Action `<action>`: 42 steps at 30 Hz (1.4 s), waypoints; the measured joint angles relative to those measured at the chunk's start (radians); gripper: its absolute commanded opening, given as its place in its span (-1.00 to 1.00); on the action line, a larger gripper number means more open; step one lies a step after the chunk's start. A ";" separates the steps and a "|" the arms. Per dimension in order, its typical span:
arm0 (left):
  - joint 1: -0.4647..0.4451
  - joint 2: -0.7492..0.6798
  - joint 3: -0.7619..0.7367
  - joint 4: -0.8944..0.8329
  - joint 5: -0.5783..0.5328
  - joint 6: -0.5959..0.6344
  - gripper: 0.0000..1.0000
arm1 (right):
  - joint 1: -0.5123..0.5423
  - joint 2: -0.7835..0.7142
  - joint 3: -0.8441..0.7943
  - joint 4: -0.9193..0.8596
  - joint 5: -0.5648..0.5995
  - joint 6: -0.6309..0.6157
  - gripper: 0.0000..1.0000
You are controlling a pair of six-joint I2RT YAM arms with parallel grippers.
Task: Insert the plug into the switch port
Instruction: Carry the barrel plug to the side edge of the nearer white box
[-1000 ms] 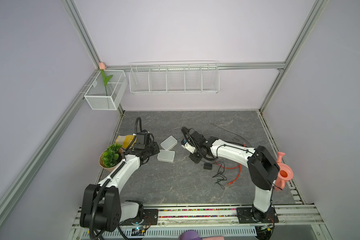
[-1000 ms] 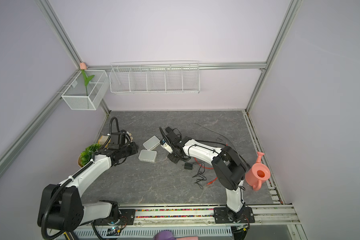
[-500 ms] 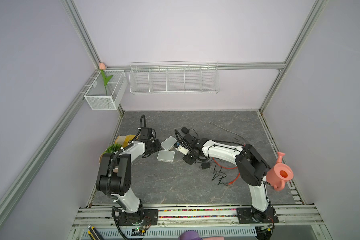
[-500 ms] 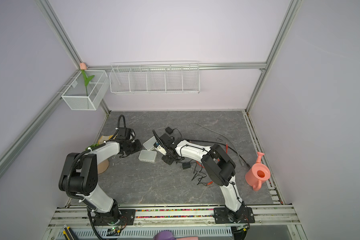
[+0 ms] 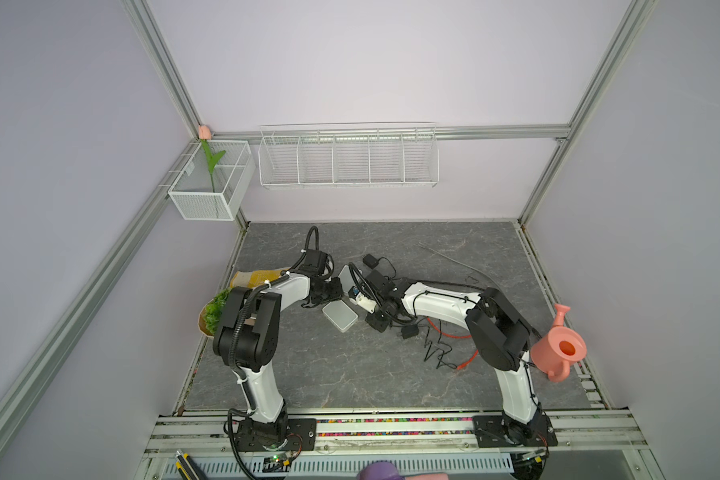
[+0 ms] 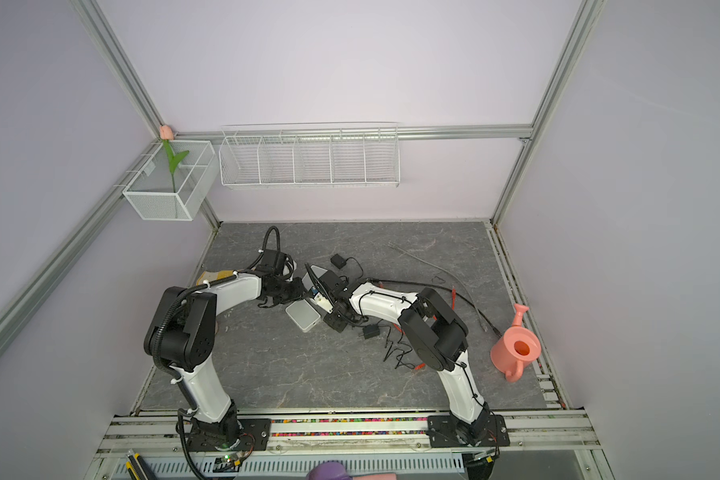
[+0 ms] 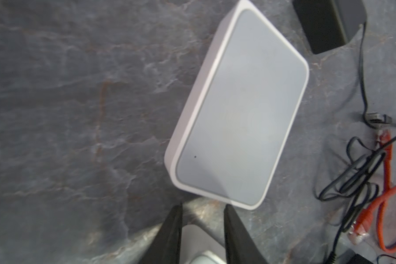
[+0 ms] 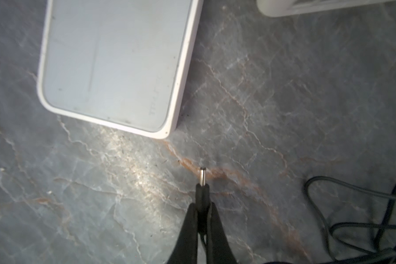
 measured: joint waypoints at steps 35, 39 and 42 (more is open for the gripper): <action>0.050 -0.069 -0.065 0.006 0.068 0.032 -0.33 | 0.005 0.010 0.005 0.024 -0.257 0.154 -0.87; 0.069 -0.077 -0.073 0.015 0.085 0.033 -0.33 | -0.001 0.016 0.024 0.026 -0.309 0.163 -0.87; 0.084 -0.089 -0.084 0.020 0.093 0.033 -0.33 | -0.009 0.033 0.038 0.026 -0.355 0.172 -0.87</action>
